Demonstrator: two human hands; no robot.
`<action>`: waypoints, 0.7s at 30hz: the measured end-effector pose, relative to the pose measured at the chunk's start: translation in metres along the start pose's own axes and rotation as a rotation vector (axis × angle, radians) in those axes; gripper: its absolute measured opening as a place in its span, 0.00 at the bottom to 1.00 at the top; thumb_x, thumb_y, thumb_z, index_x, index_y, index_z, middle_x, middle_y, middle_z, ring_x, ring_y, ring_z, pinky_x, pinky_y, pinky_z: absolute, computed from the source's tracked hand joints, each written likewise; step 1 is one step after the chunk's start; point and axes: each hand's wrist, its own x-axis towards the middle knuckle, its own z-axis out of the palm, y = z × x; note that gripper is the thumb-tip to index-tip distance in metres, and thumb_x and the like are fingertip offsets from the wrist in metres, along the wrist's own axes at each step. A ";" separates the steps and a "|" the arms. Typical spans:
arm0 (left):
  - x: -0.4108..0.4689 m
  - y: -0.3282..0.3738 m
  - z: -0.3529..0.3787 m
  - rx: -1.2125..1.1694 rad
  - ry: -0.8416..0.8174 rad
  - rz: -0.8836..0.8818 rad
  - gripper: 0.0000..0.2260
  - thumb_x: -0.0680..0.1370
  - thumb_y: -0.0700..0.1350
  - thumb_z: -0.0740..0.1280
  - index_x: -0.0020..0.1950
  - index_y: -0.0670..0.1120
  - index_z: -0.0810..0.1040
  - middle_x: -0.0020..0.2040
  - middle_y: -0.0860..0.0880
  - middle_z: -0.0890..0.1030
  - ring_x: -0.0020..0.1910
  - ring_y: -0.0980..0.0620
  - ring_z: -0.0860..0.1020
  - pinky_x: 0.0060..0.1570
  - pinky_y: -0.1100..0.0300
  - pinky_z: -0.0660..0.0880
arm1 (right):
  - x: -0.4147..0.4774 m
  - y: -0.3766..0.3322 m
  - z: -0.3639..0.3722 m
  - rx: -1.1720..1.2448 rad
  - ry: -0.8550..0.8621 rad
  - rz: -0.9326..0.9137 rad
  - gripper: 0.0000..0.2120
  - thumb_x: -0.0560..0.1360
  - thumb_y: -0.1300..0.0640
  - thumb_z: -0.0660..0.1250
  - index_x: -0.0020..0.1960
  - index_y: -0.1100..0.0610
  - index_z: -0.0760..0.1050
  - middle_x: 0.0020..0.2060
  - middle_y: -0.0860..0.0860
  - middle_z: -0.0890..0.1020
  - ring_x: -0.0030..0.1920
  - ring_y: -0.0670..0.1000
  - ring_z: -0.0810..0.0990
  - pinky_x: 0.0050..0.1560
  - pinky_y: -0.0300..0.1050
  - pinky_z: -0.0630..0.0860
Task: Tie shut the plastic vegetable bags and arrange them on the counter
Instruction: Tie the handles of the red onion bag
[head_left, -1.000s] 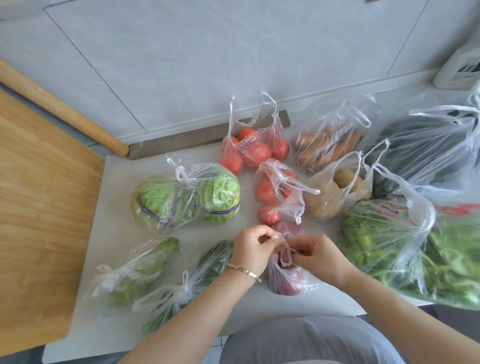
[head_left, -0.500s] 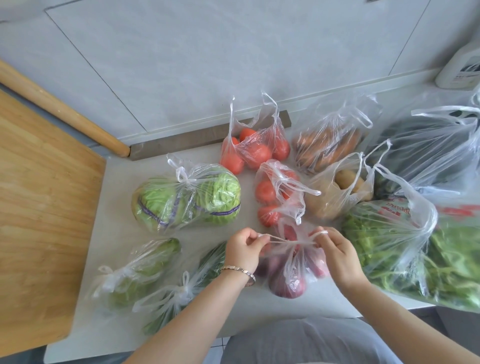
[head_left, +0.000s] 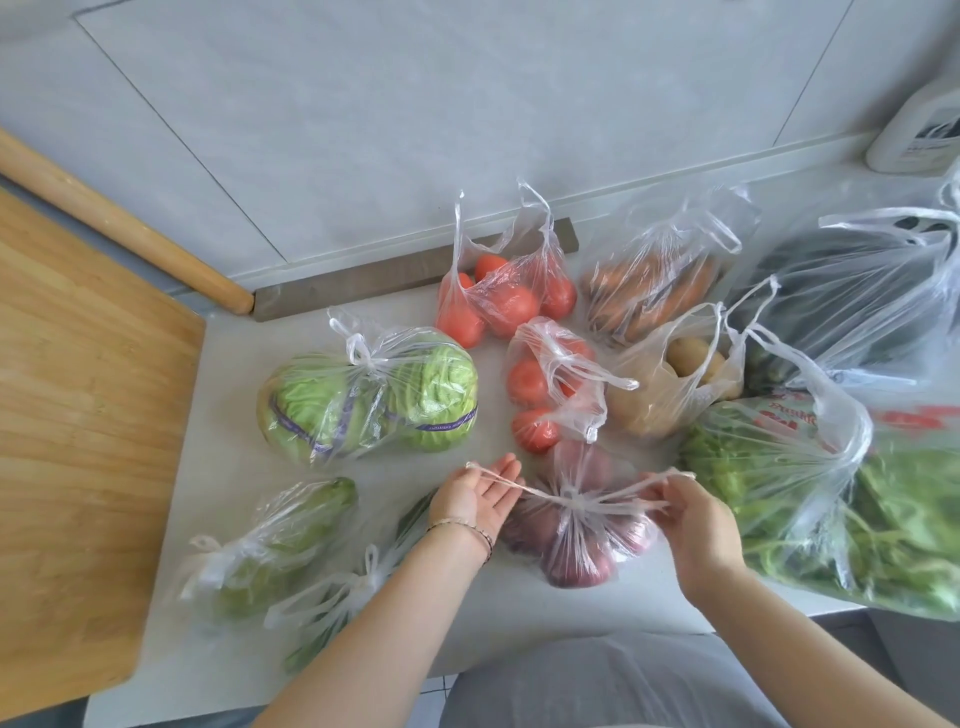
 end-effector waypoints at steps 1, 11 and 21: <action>-0.005 0.001 0.004 -0.011 -0.074 0.012 0.12 0.81 0.38 0.51 0.39 0.43 0.66 0.33 0.41 0.78 0.34 0.49 0.77 0.41 0.54 0.76 | -0.009 -0.004 0.004 -0.049 -0.123 -0.091 0.14 0.72 0.67 0.58 0.32 0.63 0.78 0.29 0.54 0.80 0.36 0.53 0.76 0.43 0.42 0.72; -0.012 -0.007 0.012 0.846 -0.524 0.155 0.17 0.76 0.45 0.59 0.29 0.52 0.78 0.24 0.52 0.74 0.20 0.58 0.69 0.32 0.61 0.67 | -0.019 -0.030 0.042 -0.680 -0.499 -0.550 0.16 0.72 0.69 0.63 0.28 0.58 0.78 0.32 0.47 0.77 0.39 0.42 0.73 0.44 0.26 0.67; -0.014 -0.005 0.010 0.704 -0.499 0.133 0.18 0.81 0.45 0.52 0.40 0.34 0.69 0.41 0.41 0.77 0.24 0.60 0.68 0.34 0.67 0.67 | 0.004 -0.006 0.027 -0.816 -0.513 -0.295 0.09 0.75 0.65 0.63 0.48 0.55 0.80 0.24 0.43 0.76 0.24 0.40 0.69 0.30 0.30 0.67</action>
